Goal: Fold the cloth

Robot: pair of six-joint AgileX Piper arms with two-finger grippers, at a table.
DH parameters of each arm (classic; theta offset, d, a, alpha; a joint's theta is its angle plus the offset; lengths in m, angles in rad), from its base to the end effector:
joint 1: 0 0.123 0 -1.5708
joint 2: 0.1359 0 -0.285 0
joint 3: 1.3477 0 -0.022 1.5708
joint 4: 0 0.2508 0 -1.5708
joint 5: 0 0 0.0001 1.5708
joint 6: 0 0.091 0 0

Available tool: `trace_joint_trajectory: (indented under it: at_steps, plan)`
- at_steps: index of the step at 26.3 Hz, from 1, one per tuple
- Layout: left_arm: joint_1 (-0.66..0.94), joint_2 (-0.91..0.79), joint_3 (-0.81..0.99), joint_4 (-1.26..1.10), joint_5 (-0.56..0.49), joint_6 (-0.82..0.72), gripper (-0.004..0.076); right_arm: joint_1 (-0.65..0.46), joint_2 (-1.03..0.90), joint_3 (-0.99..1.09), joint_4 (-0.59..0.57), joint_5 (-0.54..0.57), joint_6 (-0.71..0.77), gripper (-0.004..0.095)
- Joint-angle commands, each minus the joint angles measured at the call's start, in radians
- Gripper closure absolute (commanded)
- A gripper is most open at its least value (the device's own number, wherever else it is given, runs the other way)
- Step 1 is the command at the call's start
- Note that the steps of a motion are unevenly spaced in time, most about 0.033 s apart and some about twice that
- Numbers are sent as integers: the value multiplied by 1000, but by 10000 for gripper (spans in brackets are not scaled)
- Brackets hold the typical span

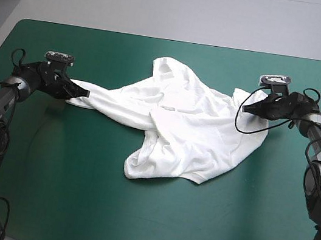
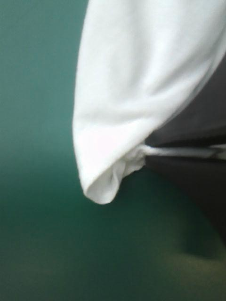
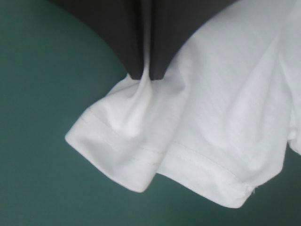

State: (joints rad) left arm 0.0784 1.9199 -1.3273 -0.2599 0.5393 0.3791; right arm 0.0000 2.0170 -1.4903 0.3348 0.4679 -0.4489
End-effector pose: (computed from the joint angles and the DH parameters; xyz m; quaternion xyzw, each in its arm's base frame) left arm 0.4090 0.0201 0.1956 0.0544 0.9601 -0.0323 0.2722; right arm 0.4499 0.0135 0.2046 -0.0943 0.9347 0.0450 0.3396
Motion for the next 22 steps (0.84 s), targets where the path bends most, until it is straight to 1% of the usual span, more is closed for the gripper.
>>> trace_joint_trajectory:
  at_steps: [1, 7, 12, 17, 18, 19, 20, 21, 22]
  plan:
    - [-7, -32, 3, -9, 53, 2, 703, 1, -79, -62, 2, -4, -10, 921]
    - [-7, -153, 1, -13, 19, 2, 703, 1, -220, -128, 4, 32, 9, 921]
    - [-7, -319, 1, -13, 20, 2, 703, 1, -361, -155, 79, 98, 3, 922]
    - [-7, -531, 1, -13, 27, -3, 703, 1, -524, -155, 129, 175, -33, 922]
    - [-7, -620, 1, -13, 27, -3, 703, 1, -599, -155, 136, 196, -37, 922]
    - [-7, -654, 1, -13, 25, -3, 703, 1, -630, -155, 136, 198, -37, 922]
    - [-7, -740, 1, -13, 23, -3, 703, 0, -710, -155, 134, 199, -43, 922]
    - [-7, -781, 1, -13, 21, -3, 703, -1, -750, -155, 133, 193, -53, 922]
    - [-7, -858, -3, -13, 21, -3, 703, -1, -829, -155, 130, 184, -78, 922]
